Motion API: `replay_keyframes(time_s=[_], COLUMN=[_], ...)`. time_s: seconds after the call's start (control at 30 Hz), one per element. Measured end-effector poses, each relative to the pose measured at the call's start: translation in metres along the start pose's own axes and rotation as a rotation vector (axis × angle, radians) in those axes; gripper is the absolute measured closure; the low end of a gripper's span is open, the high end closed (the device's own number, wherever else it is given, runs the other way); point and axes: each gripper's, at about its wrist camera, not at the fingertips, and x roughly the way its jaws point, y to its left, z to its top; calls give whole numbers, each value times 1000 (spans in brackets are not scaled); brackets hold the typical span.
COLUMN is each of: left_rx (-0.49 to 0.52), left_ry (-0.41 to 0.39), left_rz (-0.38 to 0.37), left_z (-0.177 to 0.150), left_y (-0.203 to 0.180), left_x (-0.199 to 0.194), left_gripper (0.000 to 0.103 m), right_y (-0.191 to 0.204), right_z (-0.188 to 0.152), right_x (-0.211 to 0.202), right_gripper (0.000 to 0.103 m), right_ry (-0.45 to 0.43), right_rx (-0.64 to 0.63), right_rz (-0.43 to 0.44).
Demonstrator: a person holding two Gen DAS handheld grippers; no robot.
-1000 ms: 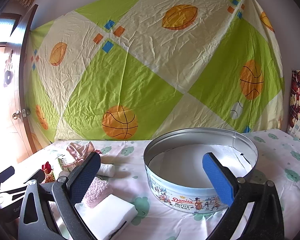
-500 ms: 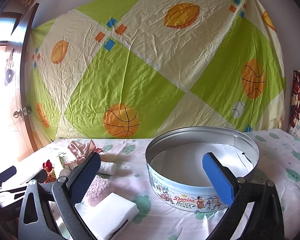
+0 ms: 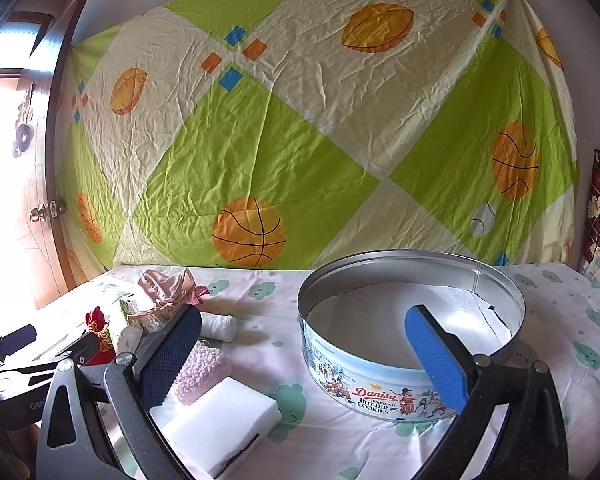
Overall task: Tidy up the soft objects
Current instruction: 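Move the right tool toward the white sponge block beside the tin, then grasp the white sponge block with the right tool while the left tool grasps the clear plastic bag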
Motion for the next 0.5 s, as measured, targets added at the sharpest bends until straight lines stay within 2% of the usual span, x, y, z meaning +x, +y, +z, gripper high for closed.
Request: replay_keyframes(time_s=[0.13, 0.23, 0.33, 0.43, 0.5], left_rx=[2, 41, 81, 71, 54], left_ry=[32, 78, 100, 128, 164], left_rz=[-19, -47, -44, -50, -68], left_z=[0, -1, -2, -3, -5], left_y=[0, 3, 12, 26, 31], left_x=[4, 6, 5, 6, 10], left_gripper=[0, 0, 0, 0, 0], right_y=[0, 0, 3, 5, 7], right_z=[-1, -2, -6, -9, -11], right_x=[1, 5, 10, 9, 12], right_gripper=[1, 1, 1, 1, 1], right_ry=[7, 32, 82, 127, 195], right_rx=[-3, -10, -46, -61, -64], right_rz=[1, 21, 37, 71, 97])
